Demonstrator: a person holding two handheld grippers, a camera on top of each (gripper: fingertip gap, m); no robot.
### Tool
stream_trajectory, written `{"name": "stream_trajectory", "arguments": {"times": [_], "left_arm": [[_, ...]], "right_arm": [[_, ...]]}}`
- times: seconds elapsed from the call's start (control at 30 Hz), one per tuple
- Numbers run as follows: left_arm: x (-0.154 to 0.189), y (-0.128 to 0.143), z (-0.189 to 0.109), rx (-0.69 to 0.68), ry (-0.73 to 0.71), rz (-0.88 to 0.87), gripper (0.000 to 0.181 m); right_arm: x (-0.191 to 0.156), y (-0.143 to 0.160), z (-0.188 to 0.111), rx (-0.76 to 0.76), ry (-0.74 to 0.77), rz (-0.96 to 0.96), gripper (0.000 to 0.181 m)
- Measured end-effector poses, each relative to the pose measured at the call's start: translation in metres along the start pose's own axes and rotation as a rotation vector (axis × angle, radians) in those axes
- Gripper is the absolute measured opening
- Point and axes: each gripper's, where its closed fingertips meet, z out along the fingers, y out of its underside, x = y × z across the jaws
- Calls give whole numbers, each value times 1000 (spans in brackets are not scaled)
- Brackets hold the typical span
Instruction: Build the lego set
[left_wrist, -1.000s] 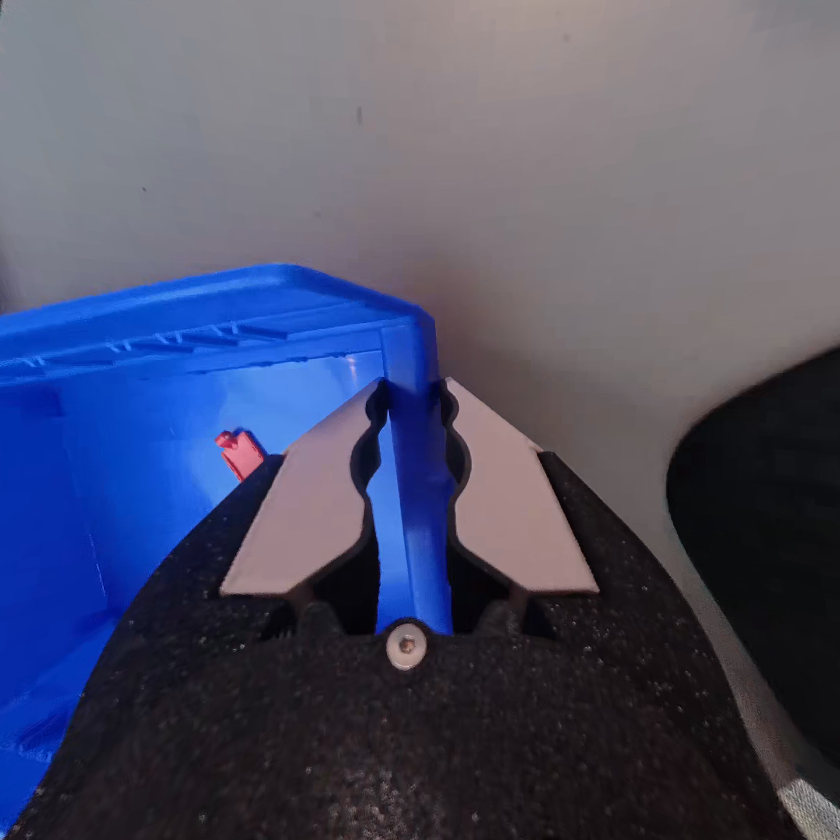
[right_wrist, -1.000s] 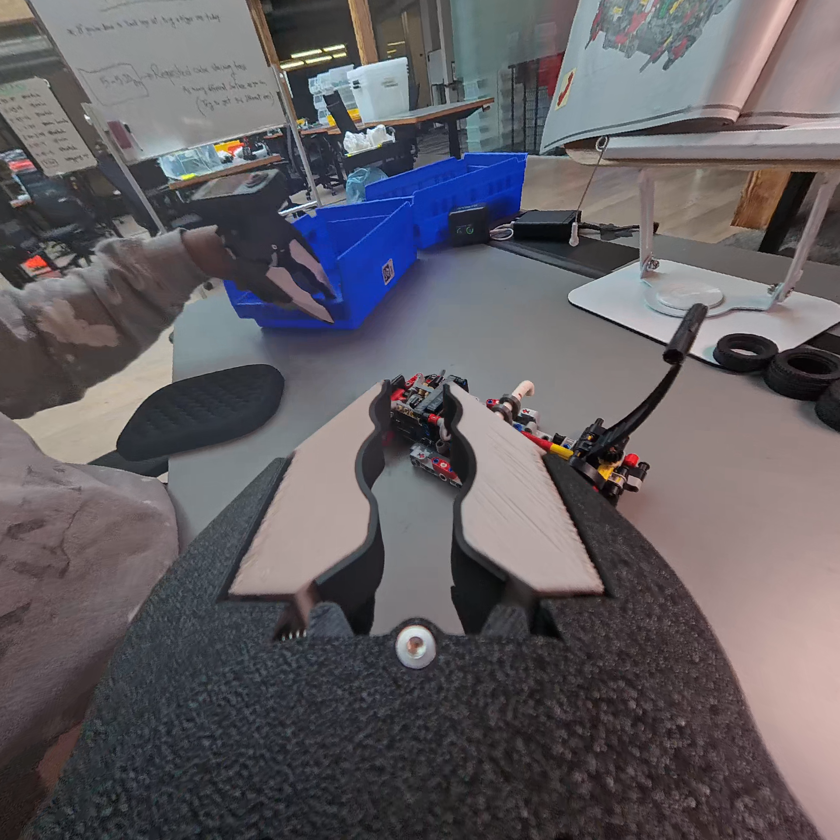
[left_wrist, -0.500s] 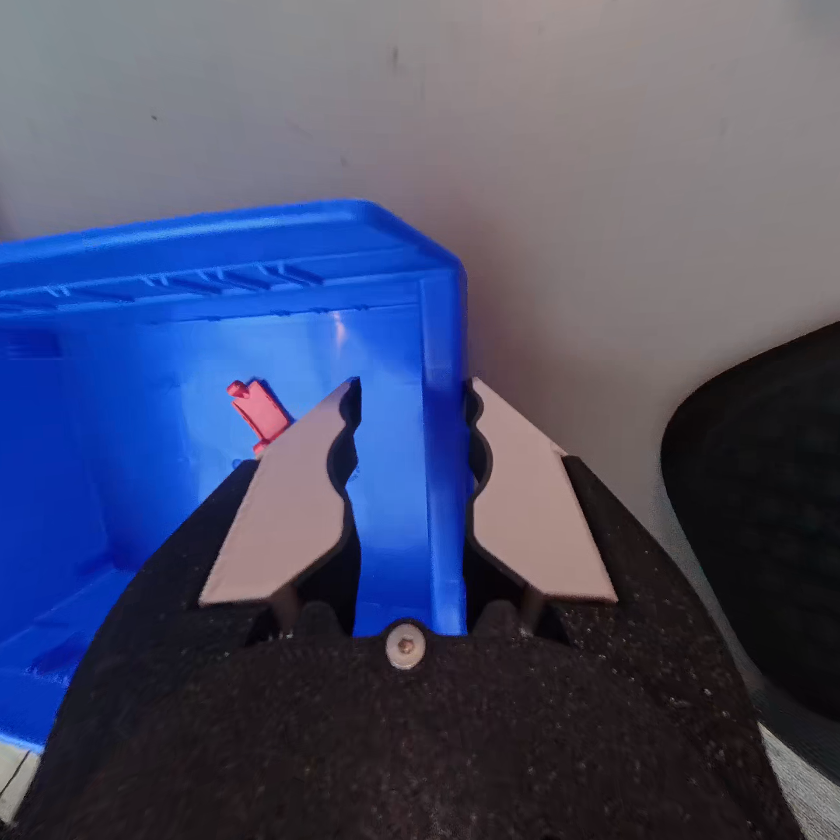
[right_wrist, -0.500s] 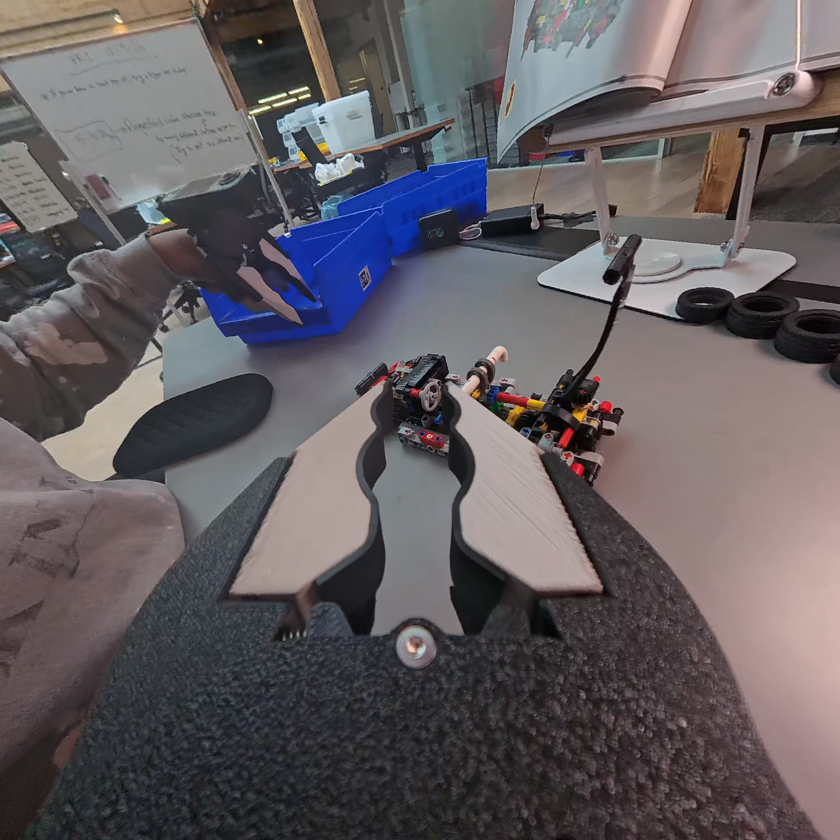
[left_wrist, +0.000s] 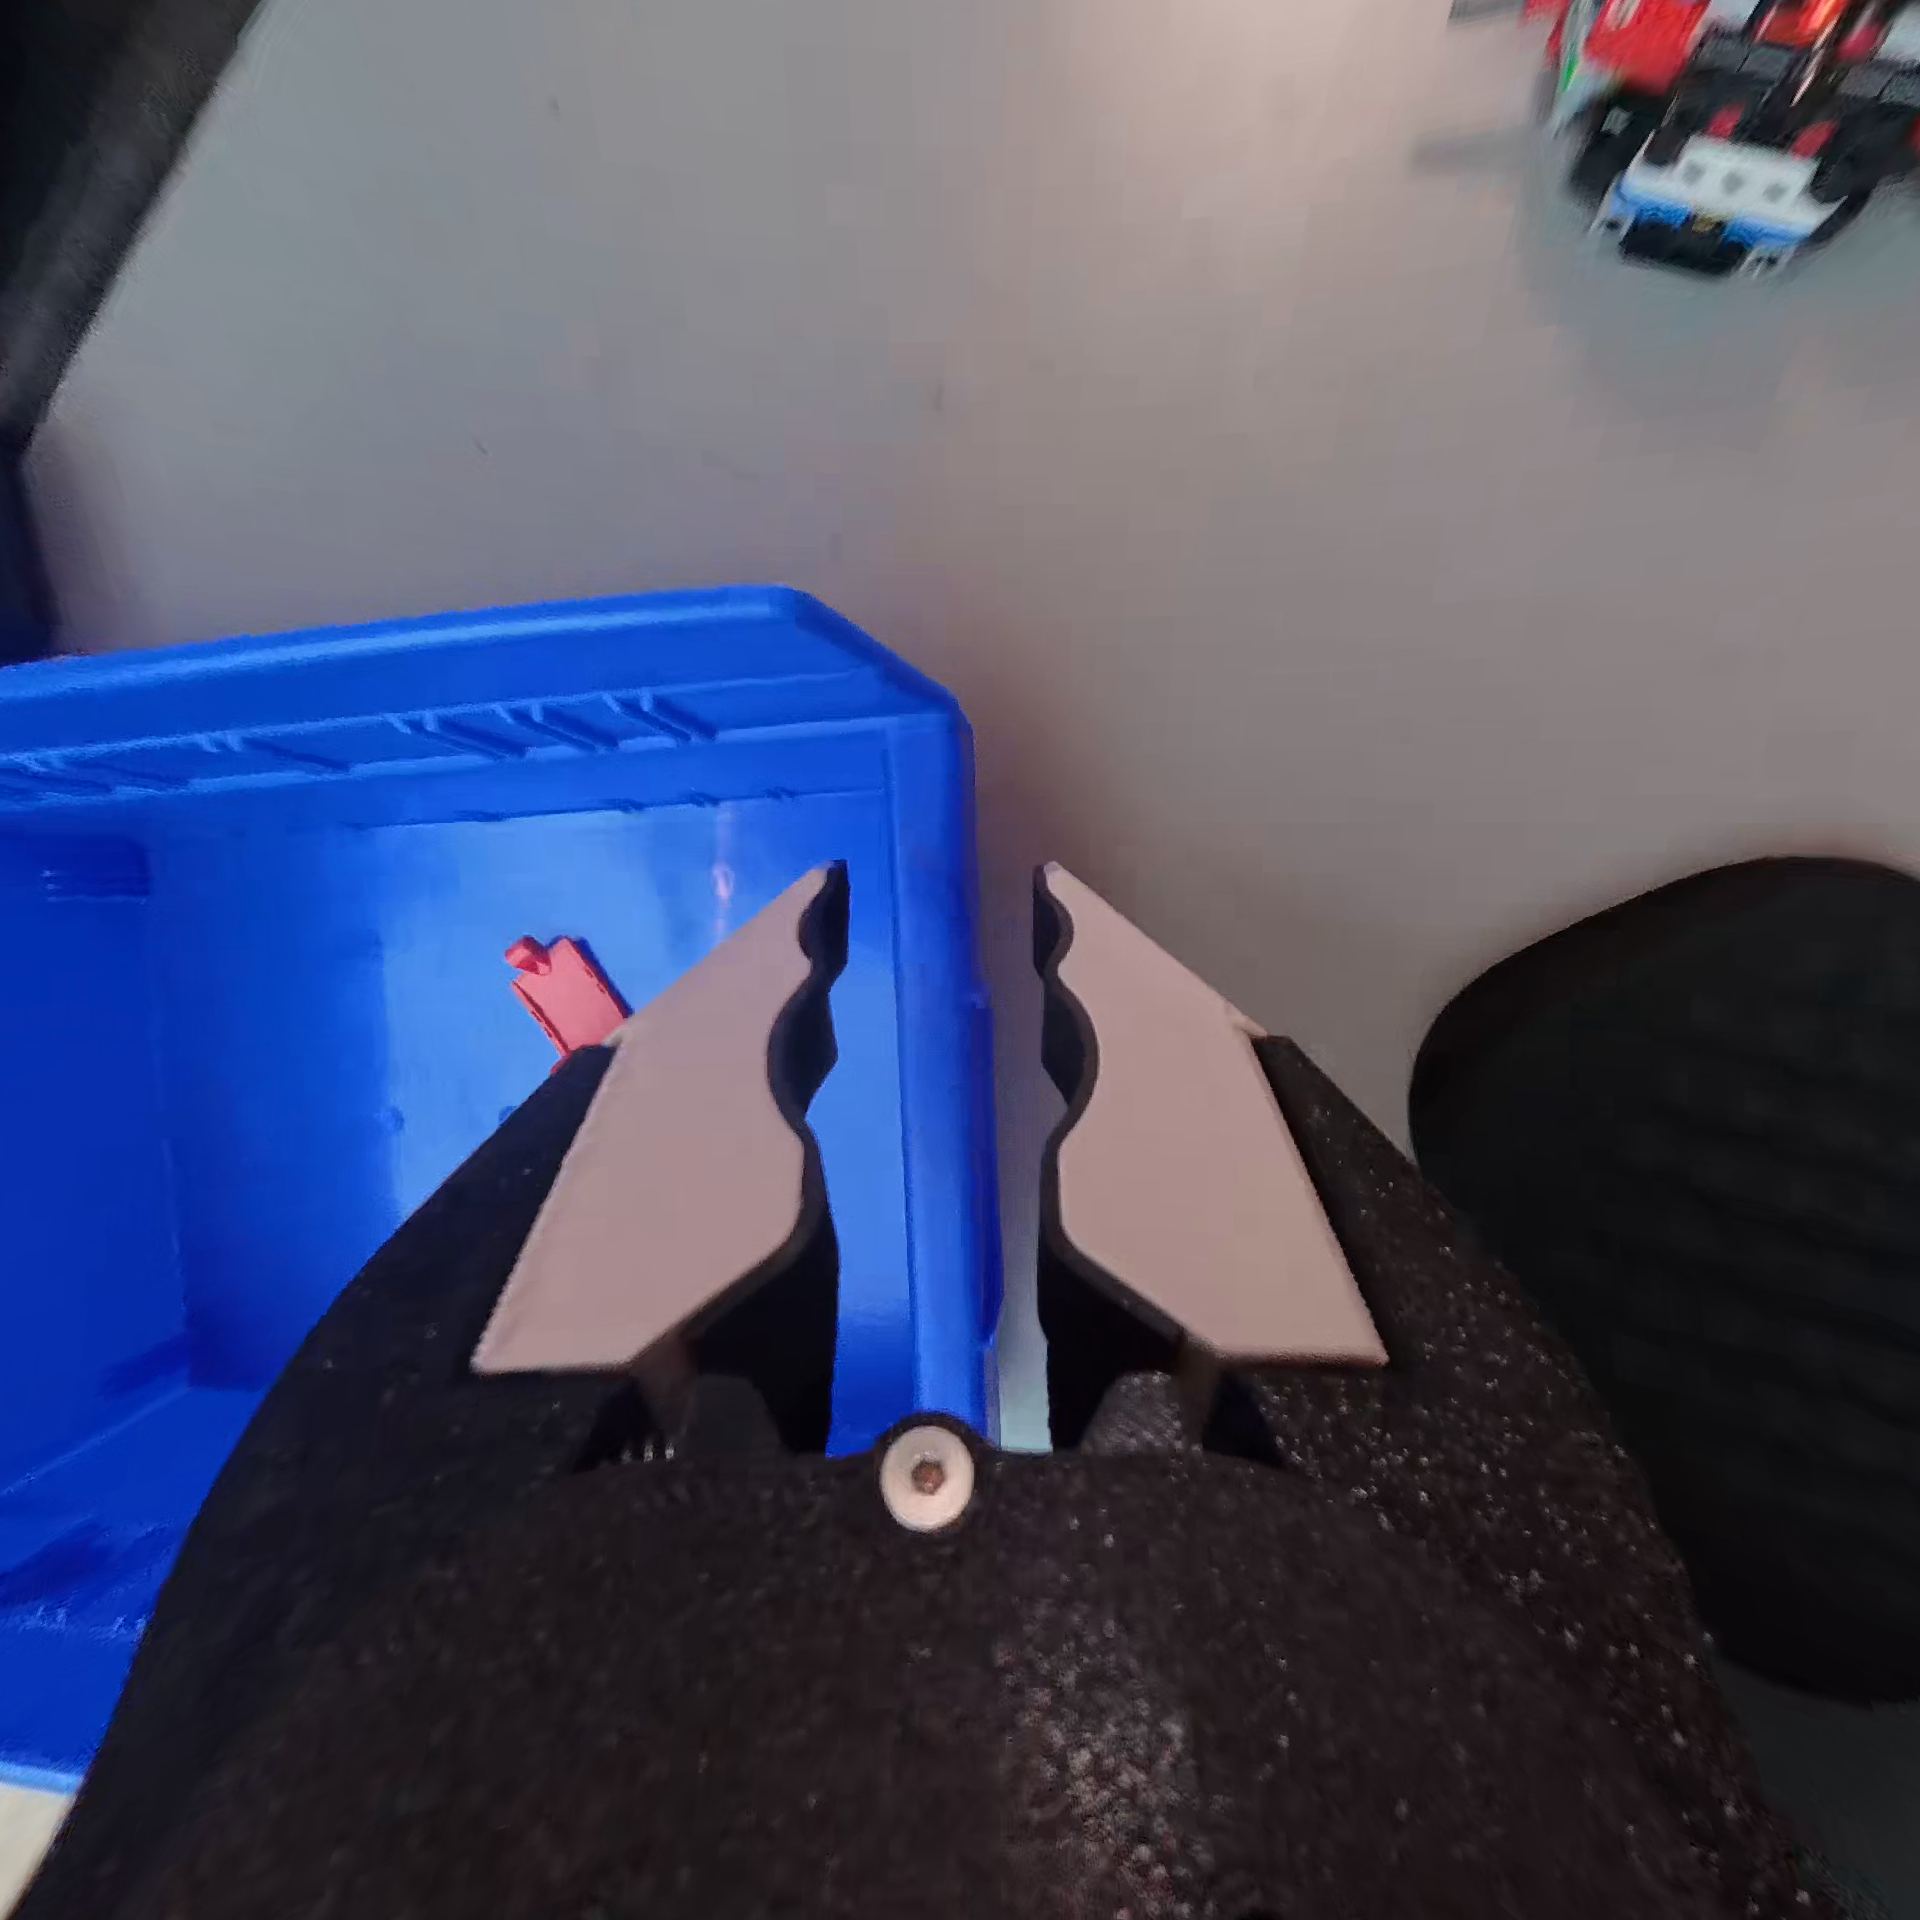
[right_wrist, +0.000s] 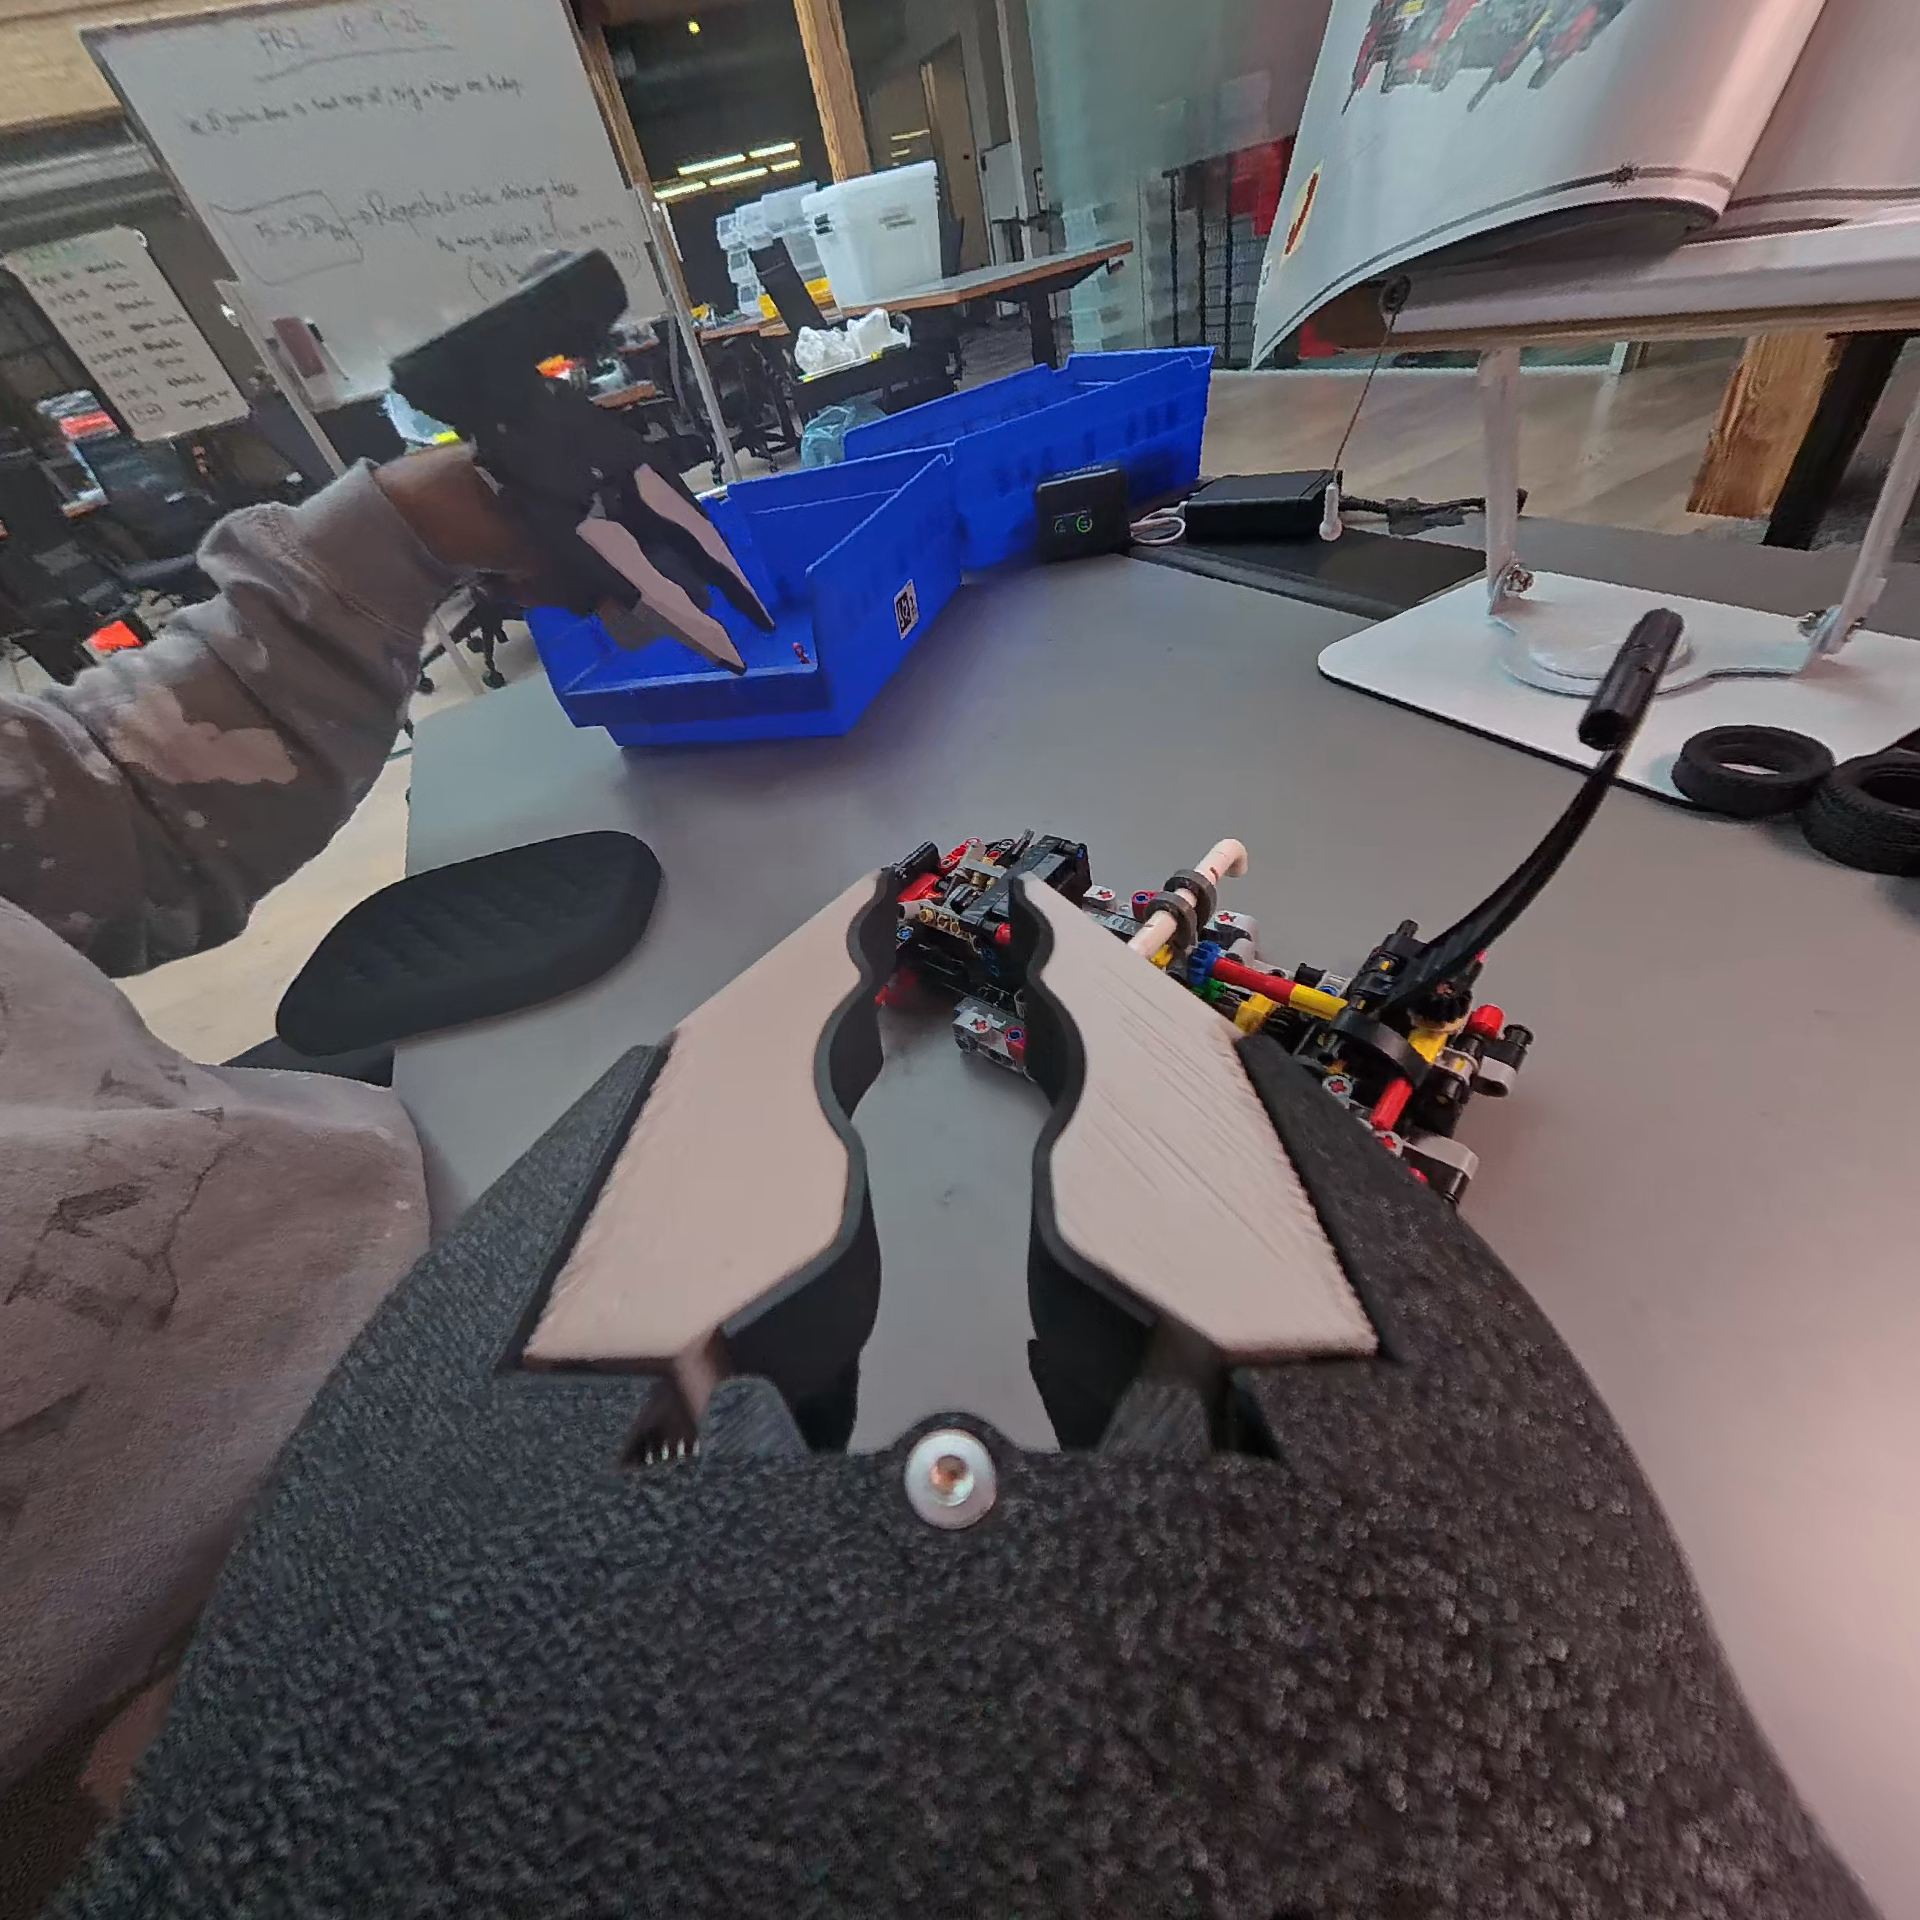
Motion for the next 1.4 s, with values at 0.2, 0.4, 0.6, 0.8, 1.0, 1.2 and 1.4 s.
{"name": "stream_trajectory", "arguments": {"times": [0.2, 0.4, 0.6, 0.8, 1.0, 1.2, 1.4], "left_arm": [[14, -124, -77, 708, 10, -78, 47], [12, -233, -49, 1056, 256, -469, 48], [-34, -277, 39, 945, 171, -623, 62], [-66, -265, 63, 933, 85, -662, 62], [-73, -260, 68, 925, 39, -635, 61], [-73, -255, 70, 903, 37, -622, 61], [-74, -251, 67, 904, 24, -607, 60]], "right_arm": [[20, -20, 3, 41, 53, -47, 19], [67, -105, 20, 122, 182, -231, 9], [139, -105, 52, -133, 198, -162, 38], [110, -7, 32, -564, 24, -113, 85], [153, 14, 16, -519, 270, -24, 4], [187, 12, -19, -454, 480, 67, 4], [191, 0, -41, -398, 550, 67, 53]]}}
